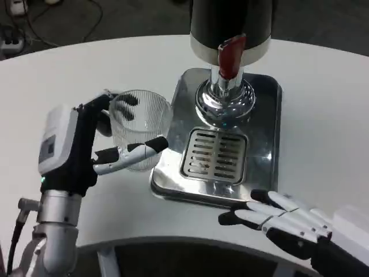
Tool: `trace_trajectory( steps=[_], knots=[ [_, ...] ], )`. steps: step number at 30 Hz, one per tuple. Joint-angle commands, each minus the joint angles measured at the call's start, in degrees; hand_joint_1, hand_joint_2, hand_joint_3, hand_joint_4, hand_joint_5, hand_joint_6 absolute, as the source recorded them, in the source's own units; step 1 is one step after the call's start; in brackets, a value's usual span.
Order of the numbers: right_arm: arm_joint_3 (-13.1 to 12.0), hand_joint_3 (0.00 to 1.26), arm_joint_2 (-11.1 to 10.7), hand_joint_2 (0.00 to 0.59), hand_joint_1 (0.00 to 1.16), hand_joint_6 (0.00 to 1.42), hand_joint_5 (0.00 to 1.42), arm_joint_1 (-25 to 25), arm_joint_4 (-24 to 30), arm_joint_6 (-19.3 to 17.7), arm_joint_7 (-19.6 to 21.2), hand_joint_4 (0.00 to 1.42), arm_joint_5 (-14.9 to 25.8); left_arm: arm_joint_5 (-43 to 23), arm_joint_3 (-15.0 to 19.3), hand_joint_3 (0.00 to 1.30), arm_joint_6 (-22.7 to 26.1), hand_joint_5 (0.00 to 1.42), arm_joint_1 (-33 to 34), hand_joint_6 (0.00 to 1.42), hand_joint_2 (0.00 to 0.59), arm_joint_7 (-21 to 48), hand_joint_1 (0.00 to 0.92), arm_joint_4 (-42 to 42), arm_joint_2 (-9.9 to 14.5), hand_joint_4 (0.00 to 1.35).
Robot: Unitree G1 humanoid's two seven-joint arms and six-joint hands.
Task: Grasp the cup under the faucet to collect the drink, then remove the cup.
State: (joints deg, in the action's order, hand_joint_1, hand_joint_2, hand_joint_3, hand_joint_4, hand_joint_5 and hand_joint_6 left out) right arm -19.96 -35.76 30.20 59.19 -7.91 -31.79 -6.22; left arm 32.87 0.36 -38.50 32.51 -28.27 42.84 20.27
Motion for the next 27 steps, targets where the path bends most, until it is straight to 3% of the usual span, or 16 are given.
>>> trace_trajectory(
  steps=[1, 14, 27],
  knots=[
    [-1.17, 0.15, 0.34, 0.448, 0.52, 0.00, 0.00, 1.45, 0.81, -1.47, 0.50, 0.08, 0.84, -0.10, -2.53, 0.74, -1.74, 0.89, 4.99, 0.84, 0.059, -2.90, 0.726, 6.29, 0.52, 0.78],
    [0.06, 0.14, 0.09, 0.448, 0.52, 0.00, 0.00, 0.85, 0.81, -1.06, 0.34, 0.08, 0.29, 0.54, -9.26, 0.74, -1.23, 0.90, 14.32, 0.86, 0.055, -5.40, 0.709, 16.81, -0.90, 0.78],
    [-0.42, 0.14, -0.31, 0.448, 0.52, 0.00, 0.00, -0.24, 0.81, 0.54, 0.31, 0.09, 0.78, 0.43, -12.22, 0.74, 0.81, 0.90, 18.14, 0.85, 0.054, -4.49, 0.680, 19.57, -2.10, 0.78]
  ],
)
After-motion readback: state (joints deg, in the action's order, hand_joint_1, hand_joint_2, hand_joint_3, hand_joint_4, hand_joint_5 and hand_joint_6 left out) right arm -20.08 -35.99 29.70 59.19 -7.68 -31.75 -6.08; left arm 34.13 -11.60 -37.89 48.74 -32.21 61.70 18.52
